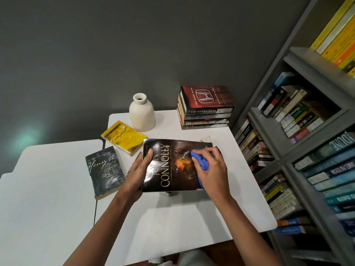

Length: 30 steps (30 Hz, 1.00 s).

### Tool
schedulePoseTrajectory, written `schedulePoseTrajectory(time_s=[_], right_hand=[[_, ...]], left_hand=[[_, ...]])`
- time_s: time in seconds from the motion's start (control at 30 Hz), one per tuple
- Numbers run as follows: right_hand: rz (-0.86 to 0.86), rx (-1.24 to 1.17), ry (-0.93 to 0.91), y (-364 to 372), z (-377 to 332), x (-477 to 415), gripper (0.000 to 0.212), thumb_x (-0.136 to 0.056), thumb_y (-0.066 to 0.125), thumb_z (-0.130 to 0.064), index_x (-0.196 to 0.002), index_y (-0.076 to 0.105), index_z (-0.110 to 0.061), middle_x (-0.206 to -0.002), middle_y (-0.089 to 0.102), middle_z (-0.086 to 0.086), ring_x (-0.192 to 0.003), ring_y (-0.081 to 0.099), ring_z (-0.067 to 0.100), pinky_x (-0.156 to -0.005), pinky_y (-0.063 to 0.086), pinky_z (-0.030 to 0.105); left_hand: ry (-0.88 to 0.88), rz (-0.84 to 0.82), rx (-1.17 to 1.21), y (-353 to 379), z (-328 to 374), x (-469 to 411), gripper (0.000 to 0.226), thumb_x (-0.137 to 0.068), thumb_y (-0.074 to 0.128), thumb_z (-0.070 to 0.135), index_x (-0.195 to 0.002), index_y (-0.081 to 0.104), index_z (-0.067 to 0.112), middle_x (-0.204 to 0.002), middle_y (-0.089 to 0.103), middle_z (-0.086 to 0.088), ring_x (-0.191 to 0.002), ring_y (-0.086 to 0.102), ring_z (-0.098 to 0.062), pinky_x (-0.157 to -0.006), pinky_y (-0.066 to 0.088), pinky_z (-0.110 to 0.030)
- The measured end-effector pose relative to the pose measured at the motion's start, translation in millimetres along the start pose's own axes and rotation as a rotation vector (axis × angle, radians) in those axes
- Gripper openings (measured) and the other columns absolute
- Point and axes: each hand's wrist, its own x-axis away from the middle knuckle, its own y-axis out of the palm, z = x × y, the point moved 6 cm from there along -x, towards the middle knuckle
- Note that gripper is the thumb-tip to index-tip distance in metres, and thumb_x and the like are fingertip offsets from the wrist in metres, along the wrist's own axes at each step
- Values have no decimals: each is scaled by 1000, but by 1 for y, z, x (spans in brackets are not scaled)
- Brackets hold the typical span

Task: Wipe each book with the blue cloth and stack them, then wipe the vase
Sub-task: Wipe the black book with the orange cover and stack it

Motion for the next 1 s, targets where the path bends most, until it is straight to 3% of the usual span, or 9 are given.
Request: schedulePoseTrajectory(time_s=[0.13,0.3,0.43,0.5,0.63,0.73,0.87,1.0], right_hand=[[89,86,-35,2,-27,-21,23,-83,72,-17,-106,71,-17,-98,57,0,-85,55,17,-70,47,25],[17,99,-254,4,-51,6,25,-81,74,-15,-105,71,-17,-98,60,-3,-80,52,16,-67,46,22],[114,110,-105,-26,-9,-9,20,-82,74,-16,-102,72,-16,-97,59,-1,-81,56,21,-68,53,37],[143,145,-63,-29,-10,-30,20,-82,74,-15,-102,72,-13,-95,59,1,-80,55,21,-66,52,34],[96,154,-183,-8,-51,-25,24,-82,73,-20,-105,71,-13,-96,60,0,-78,50,15,-63,41,23],[42,128,-269,-9,-47,4,24,-83,71,-20,-106,71,-16,-98,62,-4,-78,51,16,-62,48,25],[181,147,-91,-40,-6,-19,20,-84,72,-19,-104,72,-15,-97,61,-1,-80,56,20,-65,53,39],[187,172,-130,-25,-41,-38,24,-81,74,-20,-104,72,-13,-97,63,0,-79,54,17,-65,50,29]], left_hand=[[-8,-9,29,7,0,1,49,-93,54,38,-130,55,6,-118,68,-19,-92,71,-24,-70,60,-33],[44,4,53,3,8,0,55,-91,53,43,-132,55,7,-120,68,-18,-99,69,-27,-80,60,-37],[27,-4,49,-7,3,4,59,-87,54,45,-133,54,8,-120,68,-18,-101,69,-28,-81,60,-37],[20,-28,51,-1,2,6,59,-87,53,45,-133,54,8,-117,70,-15,-98,70,-26,-77,60,-36],[23,-39,67,11,5,5,59,-87,53,45,-132,55,6,-117,70,-15,-98,70,-25,-77,60,-35],[37,-42,68,5,7,5,60,-88,52,45,-132,55,4,-121,67,-19,-97,70,-25,-82,60,-36],[18,-49,60,1,2,11,63,-84,57,48,-131,55,6,-114,70,-16,-91,72,-23,-75,61,-35],[-6,-42,69,12,2,10,69,-79,62,53,-129,57,6,-113,71,-17,-91,72,-25,-75,61,-38]])
